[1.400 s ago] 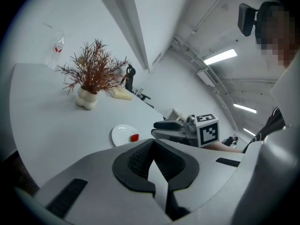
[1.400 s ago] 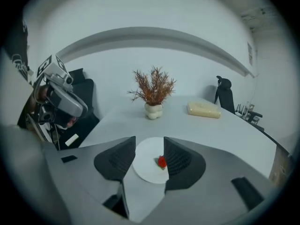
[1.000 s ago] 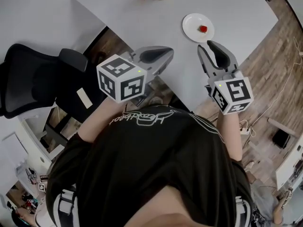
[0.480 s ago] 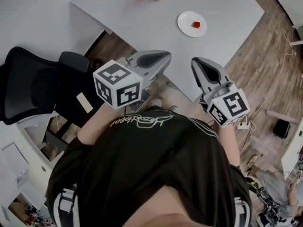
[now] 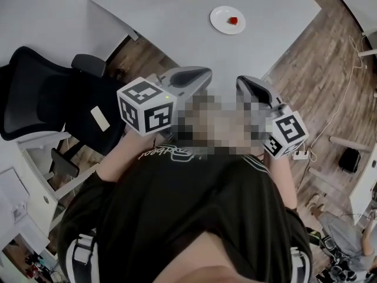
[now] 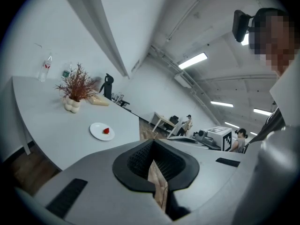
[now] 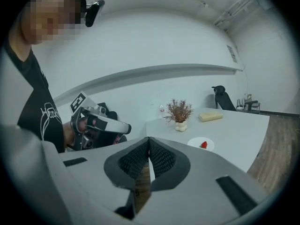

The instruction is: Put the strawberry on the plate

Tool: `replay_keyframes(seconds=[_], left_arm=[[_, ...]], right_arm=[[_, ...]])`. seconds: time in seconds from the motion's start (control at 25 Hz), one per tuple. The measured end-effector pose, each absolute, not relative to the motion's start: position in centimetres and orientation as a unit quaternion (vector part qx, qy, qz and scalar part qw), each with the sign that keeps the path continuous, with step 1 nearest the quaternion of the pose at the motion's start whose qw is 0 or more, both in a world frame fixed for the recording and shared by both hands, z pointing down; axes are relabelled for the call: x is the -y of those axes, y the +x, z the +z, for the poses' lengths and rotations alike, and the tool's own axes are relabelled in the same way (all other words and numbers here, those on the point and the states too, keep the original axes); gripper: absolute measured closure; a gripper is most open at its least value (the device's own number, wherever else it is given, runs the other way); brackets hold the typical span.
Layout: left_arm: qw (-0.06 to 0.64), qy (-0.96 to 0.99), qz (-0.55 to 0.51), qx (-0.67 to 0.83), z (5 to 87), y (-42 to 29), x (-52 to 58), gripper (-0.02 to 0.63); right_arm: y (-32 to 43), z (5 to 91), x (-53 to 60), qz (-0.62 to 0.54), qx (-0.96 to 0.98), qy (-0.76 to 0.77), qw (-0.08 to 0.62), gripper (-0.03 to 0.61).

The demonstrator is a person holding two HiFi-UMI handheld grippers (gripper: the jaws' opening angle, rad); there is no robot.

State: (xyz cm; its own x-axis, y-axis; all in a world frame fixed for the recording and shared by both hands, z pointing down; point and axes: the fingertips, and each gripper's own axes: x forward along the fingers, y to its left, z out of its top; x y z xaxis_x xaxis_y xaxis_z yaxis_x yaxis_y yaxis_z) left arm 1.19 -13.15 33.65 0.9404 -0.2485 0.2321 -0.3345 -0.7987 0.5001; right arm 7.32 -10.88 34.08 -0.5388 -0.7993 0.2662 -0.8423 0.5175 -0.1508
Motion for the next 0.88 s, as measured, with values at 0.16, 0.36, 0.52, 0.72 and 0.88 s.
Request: replay_keyframes(seconds=[0.16, 0.36, 0.52, 0.72, 0.88], left_arm=[[0.278, 0.944, 0.075, 0.163, 33.2, 2.8, 9.8, 0.607], [0.259, 0.948, 0.077, 0.169, 32.0, 4.3, 6.9, 0.607], [0.251, 0.949, 0.072, 0.178, 31.3, 4.9, 5.5, 0.607], [0.233, 0.953, 0.066, 0.183, 30.0, 5.2, 4.4, 0.607], [0.236, 0.951, 0.066, 0.188, 30.0, 5.0, 3.6, 0.607]], right_arm=[[9.0, 33.7, 7.7, 0.130, 0.868, 0.473, 0.077, 0.569], [10.3, 33.1, 5.1, 0.125, 0.874, 0.465, 0.067, 0.569], [10.4, 32.7, 3.6, 0.123, 0.879, 0.457, 0.059, 0.570], [11.0, 31.5, 2.5, 0.111, 0.882, 0.455, 0.047, 0.571], [11.5, 31.1, 1.7, 0.110, 0.881, 0.458, 0.040, 0.570]])
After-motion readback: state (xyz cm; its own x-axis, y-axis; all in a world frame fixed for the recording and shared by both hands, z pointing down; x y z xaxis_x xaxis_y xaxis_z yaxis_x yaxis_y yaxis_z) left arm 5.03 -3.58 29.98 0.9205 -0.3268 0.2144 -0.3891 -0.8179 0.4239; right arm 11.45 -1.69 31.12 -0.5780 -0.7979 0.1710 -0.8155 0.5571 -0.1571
